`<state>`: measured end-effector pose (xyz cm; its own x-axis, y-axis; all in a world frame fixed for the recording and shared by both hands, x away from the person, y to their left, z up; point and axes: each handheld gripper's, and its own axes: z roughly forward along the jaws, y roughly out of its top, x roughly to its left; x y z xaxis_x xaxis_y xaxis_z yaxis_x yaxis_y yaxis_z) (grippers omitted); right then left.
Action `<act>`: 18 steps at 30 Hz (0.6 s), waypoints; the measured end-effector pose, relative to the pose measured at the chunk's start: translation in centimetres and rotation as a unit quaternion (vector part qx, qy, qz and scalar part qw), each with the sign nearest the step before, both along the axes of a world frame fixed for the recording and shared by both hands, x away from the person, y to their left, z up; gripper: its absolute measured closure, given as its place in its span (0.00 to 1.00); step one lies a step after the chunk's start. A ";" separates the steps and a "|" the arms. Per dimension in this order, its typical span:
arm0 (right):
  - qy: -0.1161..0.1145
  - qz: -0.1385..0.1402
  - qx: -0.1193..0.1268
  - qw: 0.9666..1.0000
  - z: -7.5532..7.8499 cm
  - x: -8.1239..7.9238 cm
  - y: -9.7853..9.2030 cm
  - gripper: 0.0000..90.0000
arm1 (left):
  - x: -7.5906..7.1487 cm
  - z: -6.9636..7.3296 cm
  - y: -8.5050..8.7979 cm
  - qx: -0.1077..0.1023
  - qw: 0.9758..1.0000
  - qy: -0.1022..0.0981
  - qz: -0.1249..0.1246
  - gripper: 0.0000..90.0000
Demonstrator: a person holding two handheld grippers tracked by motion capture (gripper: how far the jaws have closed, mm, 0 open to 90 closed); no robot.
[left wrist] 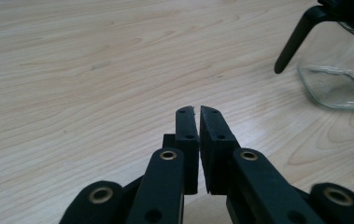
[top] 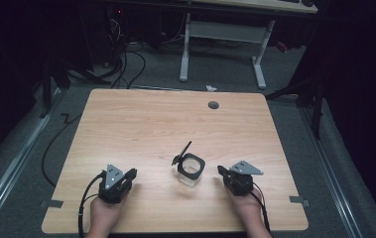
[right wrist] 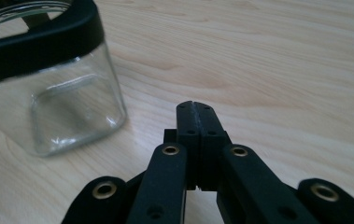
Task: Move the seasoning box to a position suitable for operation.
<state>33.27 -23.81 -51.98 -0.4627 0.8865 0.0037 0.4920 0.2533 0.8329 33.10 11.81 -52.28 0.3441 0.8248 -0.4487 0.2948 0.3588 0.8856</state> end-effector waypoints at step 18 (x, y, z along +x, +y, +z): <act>0.016 0.045 -0.014 0.999 0.1 1.7 3.7 1.00 | 0.1 0.1 1.0 -0.016 1.000 0.013 0.010 0.85</act>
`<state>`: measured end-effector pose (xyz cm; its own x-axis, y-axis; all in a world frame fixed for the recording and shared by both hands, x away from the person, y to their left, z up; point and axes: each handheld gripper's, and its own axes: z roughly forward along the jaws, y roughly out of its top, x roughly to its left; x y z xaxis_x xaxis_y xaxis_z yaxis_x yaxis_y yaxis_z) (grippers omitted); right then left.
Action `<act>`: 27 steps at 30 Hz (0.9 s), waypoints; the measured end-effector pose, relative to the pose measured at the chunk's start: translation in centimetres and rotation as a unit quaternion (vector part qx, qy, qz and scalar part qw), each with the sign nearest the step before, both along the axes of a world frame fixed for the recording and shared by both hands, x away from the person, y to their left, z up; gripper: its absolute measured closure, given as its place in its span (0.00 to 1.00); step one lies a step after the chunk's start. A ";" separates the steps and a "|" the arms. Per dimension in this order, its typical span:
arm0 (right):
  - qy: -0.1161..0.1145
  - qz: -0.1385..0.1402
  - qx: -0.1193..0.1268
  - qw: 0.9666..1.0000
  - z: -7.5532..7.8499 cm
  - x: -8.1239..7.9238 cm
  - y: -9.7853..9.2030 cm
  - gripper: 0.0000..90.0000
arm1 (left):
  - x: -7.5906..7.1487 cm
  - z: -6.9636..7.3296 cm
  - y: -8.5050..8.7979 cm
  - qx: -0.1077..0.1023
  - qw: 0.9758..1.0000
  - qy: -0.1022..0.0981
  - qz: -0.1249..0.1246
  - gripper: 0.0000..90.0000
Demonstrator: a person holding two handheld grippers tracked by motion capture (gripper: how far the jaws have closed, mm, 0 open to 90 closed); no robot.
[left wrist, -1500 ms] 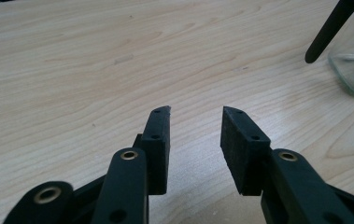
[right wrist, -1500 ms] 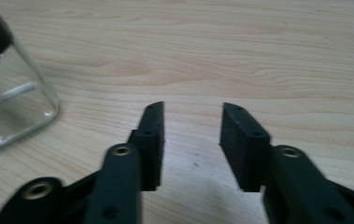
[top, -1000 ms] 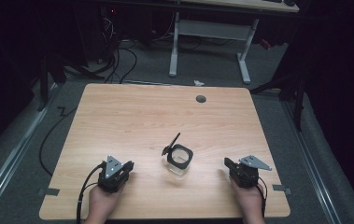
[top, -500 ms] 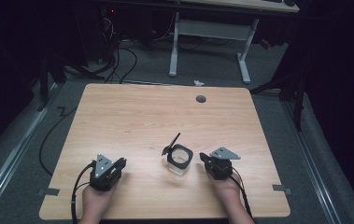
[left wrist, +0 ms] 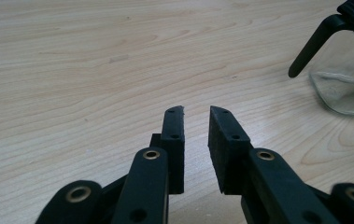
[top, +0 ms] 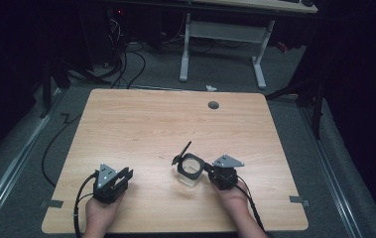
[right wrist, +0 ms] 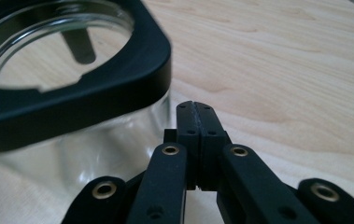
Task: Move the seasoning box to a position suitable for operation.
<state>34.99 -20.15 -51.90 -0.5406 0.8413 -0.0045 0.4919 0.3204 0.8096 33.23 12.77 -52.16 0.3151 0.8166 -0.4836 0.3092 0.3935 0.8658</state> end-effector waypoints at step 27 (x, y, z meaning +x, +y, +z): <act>-0.002 0.012 0.006 1.000 -0.4 -0.9 1.2 1.00 | -0.4 -0.3 -1.2 0.014 1.000 0.001 -0.024 0.86</act>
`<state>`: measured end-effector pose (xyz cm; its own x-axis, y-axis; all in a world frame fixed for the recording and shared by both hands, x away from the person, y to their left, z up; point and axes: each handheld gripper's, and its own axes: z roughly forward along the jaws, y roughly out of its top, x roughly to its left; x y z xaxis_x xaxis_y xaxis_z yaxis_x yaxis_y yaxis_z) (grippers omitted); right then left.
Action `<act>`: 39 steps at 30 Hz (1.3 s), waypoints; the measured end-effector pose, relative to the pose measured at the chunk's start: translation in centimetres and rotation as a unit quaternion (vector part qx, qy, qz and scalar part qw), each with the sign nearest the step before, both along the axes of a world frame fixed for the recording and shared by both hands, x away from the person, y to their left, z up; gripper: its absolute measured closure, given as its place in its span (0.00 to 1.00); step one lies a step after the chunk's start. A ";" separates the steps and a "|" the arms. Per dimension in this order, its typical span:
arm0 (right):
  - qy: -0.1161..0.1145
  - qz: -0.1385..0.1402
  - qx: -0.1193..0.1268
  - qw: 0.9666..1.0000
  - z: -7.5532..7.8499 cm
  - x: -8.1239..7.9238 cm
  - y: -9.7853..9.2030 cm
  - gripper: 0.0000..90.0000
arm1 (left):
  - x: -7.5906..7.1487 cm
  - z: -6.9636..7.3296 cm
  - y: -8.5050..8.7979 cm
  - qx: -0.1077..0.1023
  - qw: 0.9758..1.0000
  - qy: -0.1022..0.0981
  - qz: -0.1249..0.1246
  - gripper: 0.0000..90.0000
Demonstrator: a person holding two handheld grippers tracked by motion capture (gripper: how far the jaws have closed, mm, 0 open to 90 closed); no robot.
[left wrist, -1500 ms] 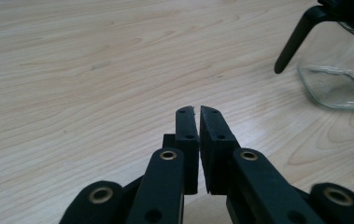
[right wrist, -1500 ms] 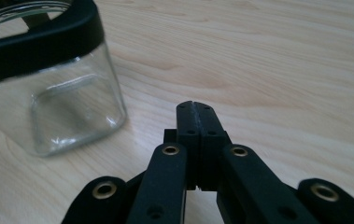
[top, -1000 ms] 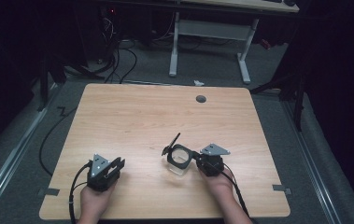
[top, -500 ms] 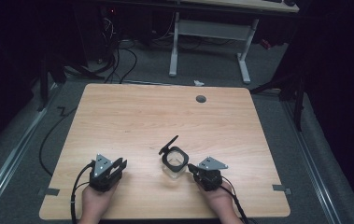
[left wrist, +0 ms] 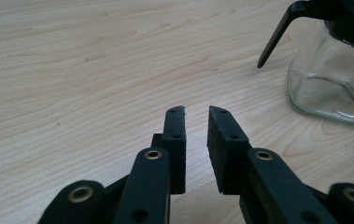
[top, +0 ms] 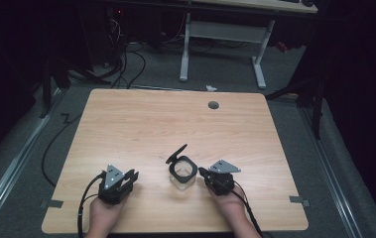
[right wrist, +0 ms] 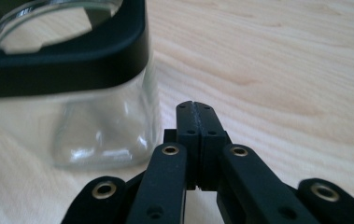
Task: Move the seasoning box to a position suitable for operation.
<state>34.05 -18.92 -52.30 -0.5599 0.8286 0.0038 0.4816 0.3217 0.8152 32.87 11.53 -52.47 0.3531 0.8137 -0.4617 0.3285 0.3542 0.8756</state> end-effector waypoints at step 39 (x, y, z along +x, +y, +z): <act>-0.020 -0.027 0.029 0.999 -0.1 -3.5 -1.8 1.00 | -5.4 -0.6 -5.3 -0.002 0.990 0.019 -0.139 0.91</act>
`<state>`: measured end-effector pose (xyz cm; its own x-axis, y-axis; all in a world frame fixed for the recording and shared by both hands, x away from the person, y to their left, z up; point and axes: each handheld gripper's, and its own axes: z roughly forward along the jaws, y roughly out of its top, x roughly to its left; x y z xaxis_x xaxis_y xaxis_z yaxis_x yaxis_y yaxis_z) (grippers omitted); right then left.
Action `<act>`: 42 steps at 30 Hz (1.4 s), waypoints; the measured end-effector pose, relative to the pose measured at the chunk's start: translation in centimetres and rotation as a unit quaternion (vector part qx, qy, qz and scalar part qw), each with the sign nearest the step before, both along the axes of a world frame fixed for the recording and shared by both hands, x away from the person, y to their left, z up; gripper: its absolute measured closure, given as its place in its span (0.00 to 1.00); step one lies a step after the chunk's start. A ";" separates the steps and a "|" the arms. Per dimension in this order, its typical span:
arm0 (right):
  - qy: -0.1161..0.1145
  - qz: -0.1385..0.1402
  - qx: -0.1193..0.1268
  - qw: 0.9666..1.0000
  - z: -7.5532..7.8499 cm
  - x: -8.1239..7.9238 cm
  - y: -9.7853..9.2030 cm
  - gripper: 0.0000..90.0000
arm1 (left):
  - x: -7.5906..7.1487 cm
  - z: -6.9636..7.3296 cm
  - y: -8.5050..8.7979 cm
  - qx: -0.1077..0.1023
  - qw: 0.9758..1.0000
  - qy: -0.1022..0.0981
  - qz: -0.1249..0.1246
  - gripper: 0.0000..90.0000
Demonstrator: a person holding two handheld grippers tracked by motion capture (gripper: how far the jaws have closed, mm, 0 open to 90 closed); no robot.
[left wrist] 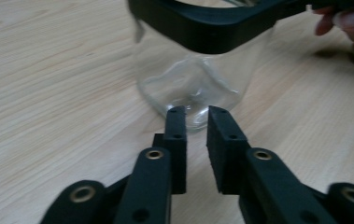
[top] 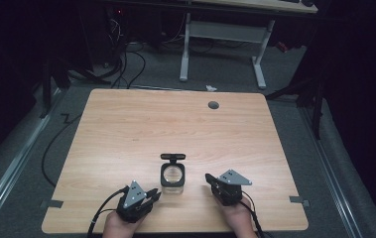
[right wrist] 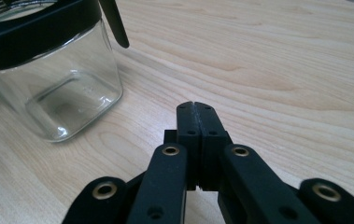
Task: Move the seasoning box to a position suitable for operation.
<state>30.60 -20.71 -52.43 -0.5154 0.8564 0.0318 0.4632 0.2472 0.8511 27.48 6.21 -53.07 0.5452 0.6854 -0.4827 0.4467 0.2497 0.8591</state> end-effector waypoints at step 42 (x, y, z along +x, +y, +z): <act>-0.088 0.055 0.049 0.993 9.7 4.9 6.1 1.00 | 0.3 -0.4 -1.9 -0.010 1.000 0.005 -0.016 0.93</act>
<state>35.48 -14.62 -42.73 -0.6113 0.7913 0.0127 0.2800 0.2012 0.9387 27.76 4.34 -53.46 0.5621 0.6572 -0.5022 0.4635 0.2526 0.8493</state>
